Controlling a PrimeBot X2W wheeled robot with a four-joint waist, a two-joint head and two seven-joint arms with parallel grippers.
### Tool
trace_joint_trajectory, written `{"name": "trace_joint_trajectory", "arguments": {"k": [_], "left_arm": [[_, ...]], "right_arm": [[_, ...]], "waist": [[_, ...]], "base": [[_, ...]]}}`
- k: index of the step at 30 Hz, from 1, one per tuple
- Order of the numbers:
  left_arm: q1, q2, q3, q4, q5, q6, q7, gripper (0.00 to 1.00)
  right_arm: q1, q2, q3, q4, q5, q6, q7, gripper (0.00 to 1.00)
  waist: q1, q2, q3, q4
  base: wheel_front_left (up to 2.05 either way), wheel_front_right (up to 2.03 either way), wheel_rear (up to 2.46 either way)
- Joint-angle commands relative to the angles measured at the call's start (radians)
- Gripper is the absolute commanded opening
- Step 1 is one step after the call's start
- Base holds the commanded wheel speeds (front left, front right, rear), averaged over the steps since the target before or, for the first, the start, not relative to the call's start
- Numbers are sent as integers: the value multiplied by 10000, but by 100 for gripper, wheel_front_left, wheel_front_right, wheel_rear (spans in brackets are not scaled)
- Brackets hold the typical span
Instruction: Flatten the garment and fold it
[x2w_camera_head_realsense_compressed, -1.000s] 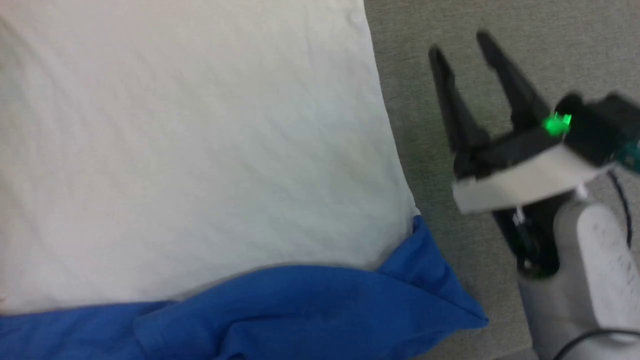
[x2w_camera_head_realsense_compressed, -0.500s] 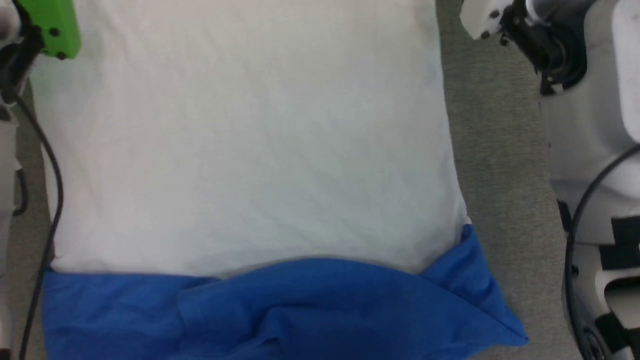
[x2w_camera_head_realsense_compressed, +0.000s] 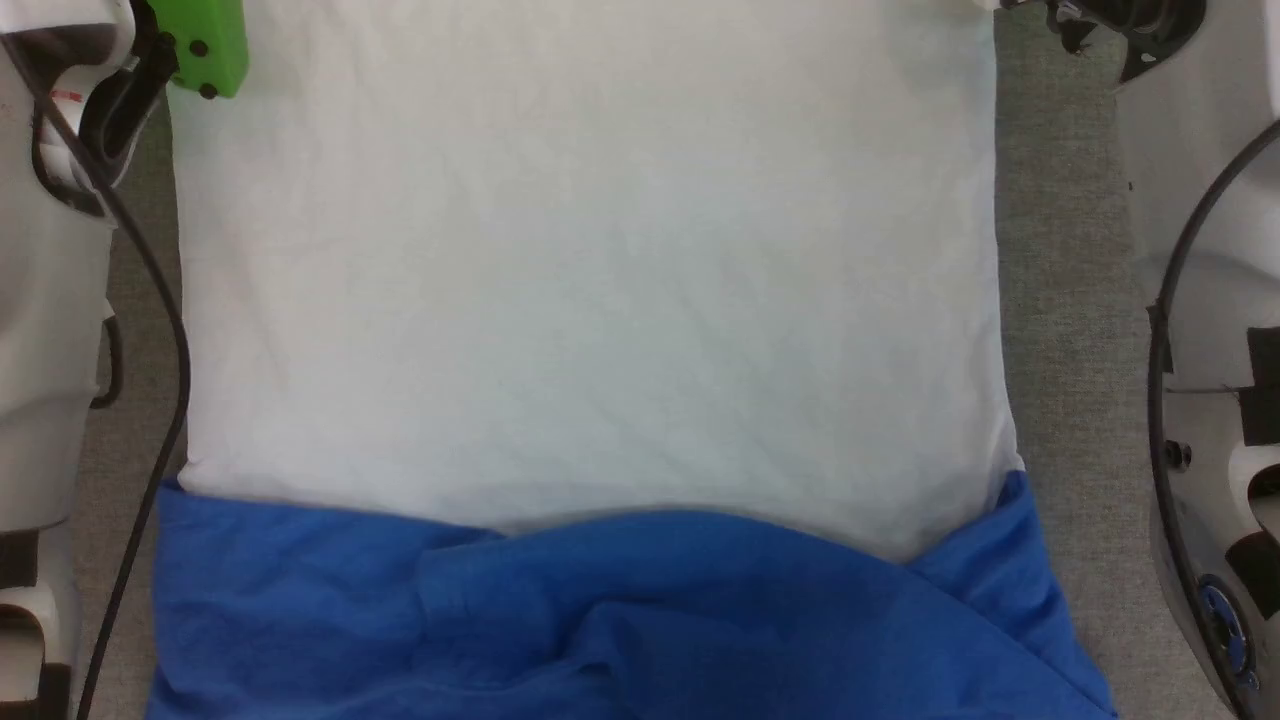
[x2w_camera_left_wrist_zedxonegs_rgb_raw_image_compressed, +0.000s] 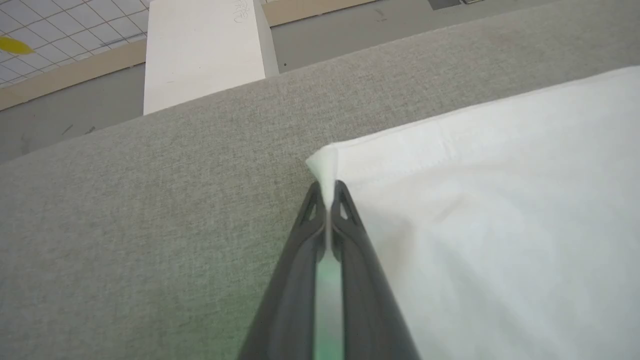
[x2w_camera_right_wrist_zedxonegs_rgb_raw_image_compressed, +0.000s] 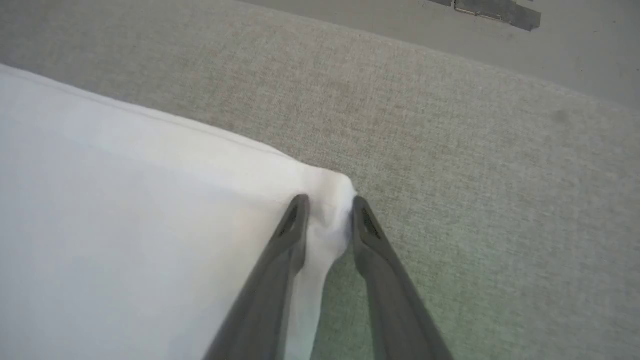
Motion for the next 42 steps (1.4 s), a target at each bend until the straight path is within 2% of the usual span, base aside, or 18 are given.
{"name": "trace_joint_trajectory", "arguments": {"k": [1, 5, 8, 10, 15, 22, 25, 29, 34, 38, 42], "left_arm": [[-265, -19, 17, 99, -27, -28, -270, 0], [-545, 105, 26, 361, 356, 14, -1252, 0], [-801, 151, -30, 616, 651, 49, -1939, 0], [-1056, 210, -33, 835, 966, 215, -2633, 0], [-1475, 256, -16, 1163, 1476, 638, -3770, 0], [-1202, 150, 59, 1725, 1481, 807, -5239, 0], [-545, 82, 66, 1854, 1205, 618, -5664, 0], [725, 42, 136, 1756, 763, 430, -6145, 0], [2697, -48, 67, 1040, 317, 257, -6722, 0], [4414, -27, 28, 366, -17, 296, -6869, 0], [6162, 8, -55, -374, -350, 474, -6620, 0]], "right_arm": [[203, 17, 59, 164, -164, -13, 65, 0], [43, -66, -68, -247, -538, -13, -871, 0], [-147, -107, -205, -502, -887, -13, -2024, 0], [-326, -106, -203, -546, -1133, -13, -3046, 0], [-616, -187, -100, -455, -1432, -13, -4442, 0], [-341, -137, 249, -141, -865, -13, -5956, 0], [79, -205, 570, -107, -339, -13, -6417, 0], [1051, -481, 1250, -446, 607, -13, -6882, 0], [2990, -1361, 2130, -1716, 1858, -13, -7022, 0], [4911, -1950, 2230, -3031, 2578, -13, -6872, 0], [7079, -2225, 1865, -4283, 2972, -13, -6313, 0]], "waist": [[0, 0, 8, -6], [0, 0, 37, -64], [0, 0, 31, -114], [0, 0, -36, -167], [0, 0, -142, -227], [0, 0, -757, -222], [0, 0, -1255, -161], [0, 0, -2200, -44], [0, 0, -3424, 251], [0, 0, -4302, 417], [0, 0, -4992, 542]], "base": [[0, 0, 0], [0, 0, 0], [0, 0, 0], [0, 0, 0], [0, 0, 0], [0, 0, 0], [0, 0, 0], [0, 0, 0], [0, 0, 0], [0, 0, 0], [0, 0, 0]]}}
